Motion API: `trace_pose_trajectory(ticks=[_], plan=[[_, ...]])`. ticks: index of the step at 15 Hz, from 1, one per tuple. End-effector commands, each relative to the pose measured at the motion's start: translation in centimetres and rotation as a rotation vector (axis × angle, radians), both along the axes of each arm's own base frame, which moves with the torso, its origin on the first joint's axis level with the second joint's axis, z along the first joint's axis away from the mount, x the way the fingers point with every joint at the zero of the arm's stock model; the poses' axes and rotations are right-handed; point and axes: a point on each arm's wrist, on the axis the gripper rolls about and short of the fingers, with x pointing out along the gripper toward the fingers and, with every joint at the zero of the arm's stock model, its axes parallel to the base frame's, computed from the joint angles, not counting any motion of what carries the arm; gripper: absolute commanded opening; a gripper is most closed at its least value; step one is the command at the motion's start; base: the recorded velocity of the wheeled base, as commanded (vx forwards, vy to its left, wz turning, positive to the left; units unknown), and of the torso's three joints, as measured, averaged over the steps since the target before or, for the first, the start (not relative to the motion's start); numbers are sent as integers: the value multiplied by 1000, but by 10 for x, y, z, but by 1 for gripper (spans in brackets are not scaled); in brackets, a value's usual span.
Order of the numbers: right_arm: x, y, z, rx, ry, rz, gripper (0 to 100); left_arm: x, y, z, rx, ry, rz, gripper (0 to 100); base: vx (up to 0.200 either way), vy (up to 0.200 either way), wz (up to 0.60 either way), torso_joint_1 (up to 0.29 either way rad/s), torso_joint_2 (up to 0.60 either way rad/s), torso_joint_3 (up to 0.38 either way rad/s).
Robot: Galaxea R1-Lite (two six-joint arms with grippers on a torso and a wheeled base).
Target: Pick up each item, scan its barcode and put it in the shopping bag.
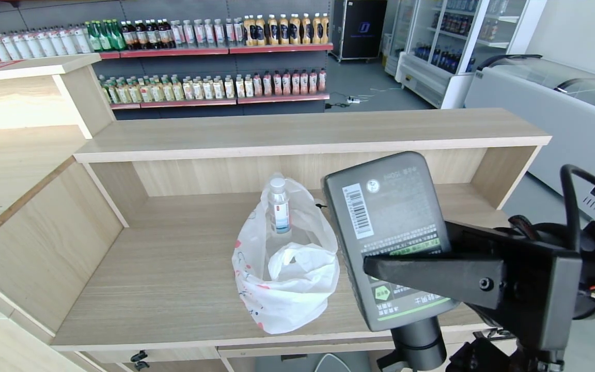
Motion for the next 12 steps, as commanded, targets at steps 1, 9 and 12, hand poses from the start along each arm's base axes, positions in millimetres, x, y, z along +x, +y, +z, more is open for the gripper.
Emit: trace_pose_trajectory(ticks=[1,9,12], plan=[[0,5,-2,-5,7,15,0,0,0,0,0,1,0,100,0,0,0,0,0,0],[0,4,-4,-2,31,-24,0,0,0,0,0,1,0,100,0,0,0,0,0,0],[0,4,-4,-1,29,-24,0,0,0,0,0,1,0,100,0,0,0,0,0,0]])
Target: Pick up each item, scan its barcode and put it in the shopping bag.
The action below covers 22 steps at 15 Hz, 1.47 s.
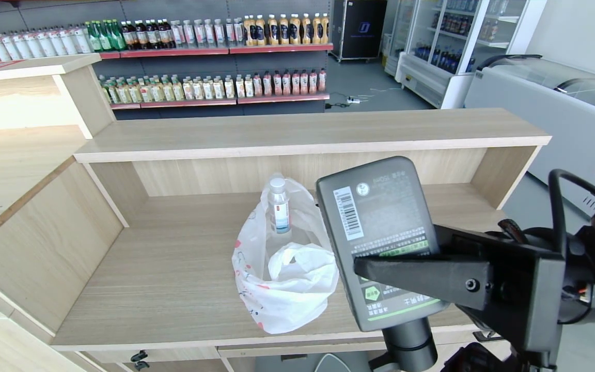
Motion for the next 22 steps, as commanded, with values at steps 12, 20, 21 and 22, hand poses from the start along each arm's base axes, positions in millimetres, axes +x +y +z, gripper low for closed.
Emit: trace_pose_trajectory(ticks=[12,20,21,22], plan=[[8,7,11,34,5,-30,0,0,0,0,0,1,0,100,0,0,0,0,0,0],[15,-96,-1,173,1085,-632,0,0,0,0,0,1,0,100,0,0,0,0,0,0],[11,-117,-2,285,1269,-718,0,0,0,0,0,1,0,100,0,0,0,0,0,0],[10,-137,0,427,1378,-801,0,0,0,0,0,1,0,100,0,0,0,0,0,0]])
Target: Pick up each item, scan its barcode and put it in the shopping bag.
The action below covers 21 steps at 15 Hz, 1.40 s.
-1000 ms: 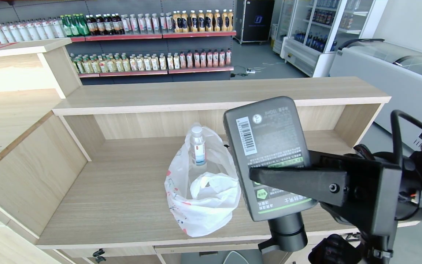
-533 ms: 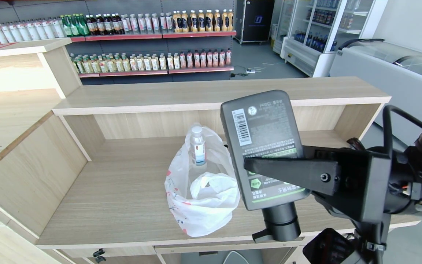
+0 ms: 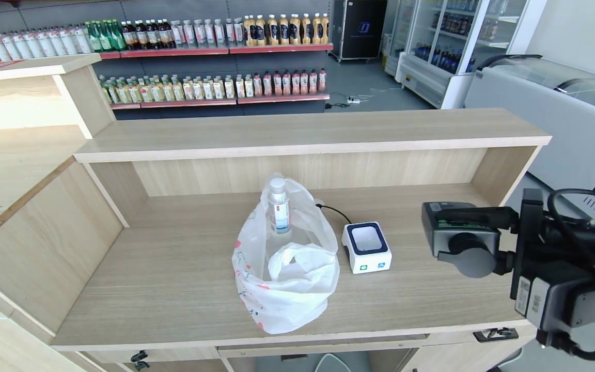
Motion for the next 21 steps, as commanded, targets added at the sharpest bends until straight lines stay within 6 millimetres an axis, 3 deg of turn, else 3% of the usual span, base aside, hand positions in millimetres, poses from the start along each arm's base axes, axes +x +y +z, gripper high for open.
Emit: trace_pose_trajectory(ticks=[1,5,7,10,13,15,17,21], plan=[[-18,-57,16,220,139,-357,0,0,0,0,0,1,0,100,0,0,0,0,0,0],[-19,-104,14,607,339,-708,0,0,0,0,0,1,0,100,0,0,0,0,0,0],[-16,-118,12,791,431,-814,0,0,0,0,0,1,0,100,0,0,0,0,0,0],[-18,-121,10,941,433,-982,0,0,0,0,0,1,0,100,0,0,0,0,0,0],[-14,-108,9,1101,528,-990,0,0,0,0,0,1,0,100,0,0,600,2,5,-1],[0,-99,11,1232,583,-1032,0,0,0,0,0,1,0,100,0,0,600,-2,5,5],[24,-96,13,1476,790,-957,0,0,0,0,0,1,0,100,0,0,300,-1,1,6],[76,-129,-15,1749,975,-963,0,0,0,0,0,1,0,100,0,0,0,0,0,0]])
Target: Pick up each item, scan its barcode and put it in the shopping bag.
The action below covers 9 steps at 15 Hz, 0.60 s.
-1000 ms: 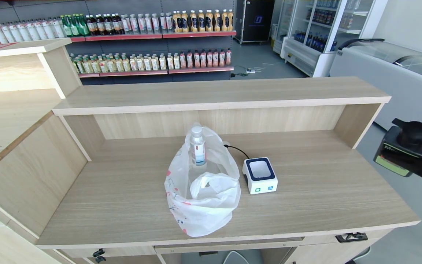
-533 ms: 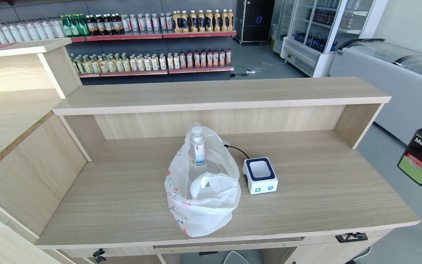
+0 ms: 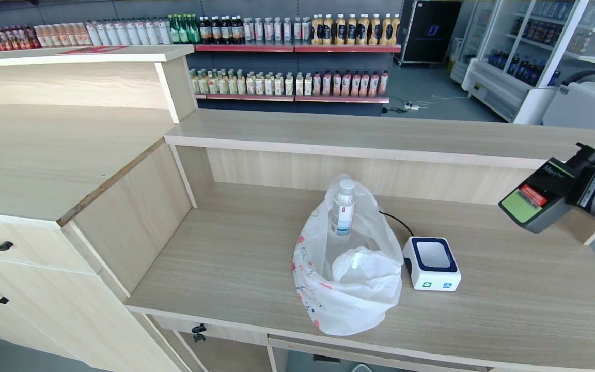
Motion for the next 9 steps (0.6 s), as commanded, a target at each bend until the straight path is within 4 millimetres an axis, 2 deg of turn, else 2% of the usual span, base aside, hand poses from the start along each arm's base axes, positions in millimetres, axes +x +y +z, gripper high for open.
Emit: trace_pose_trajectory(ticks=[1,4,9], plan=[[34,-27,-31,111,94,17,0,0,0,0,0,1,0,100,0,0,0,0,0,0],[48,-59,-48,209,135,154,0,0,0,0,0,1,0,100,0,0,0,0,0,0],[59,-72,-82,237,211,203,0,0,0,0,0,1,0,100,0,0,0,0,0,0]])
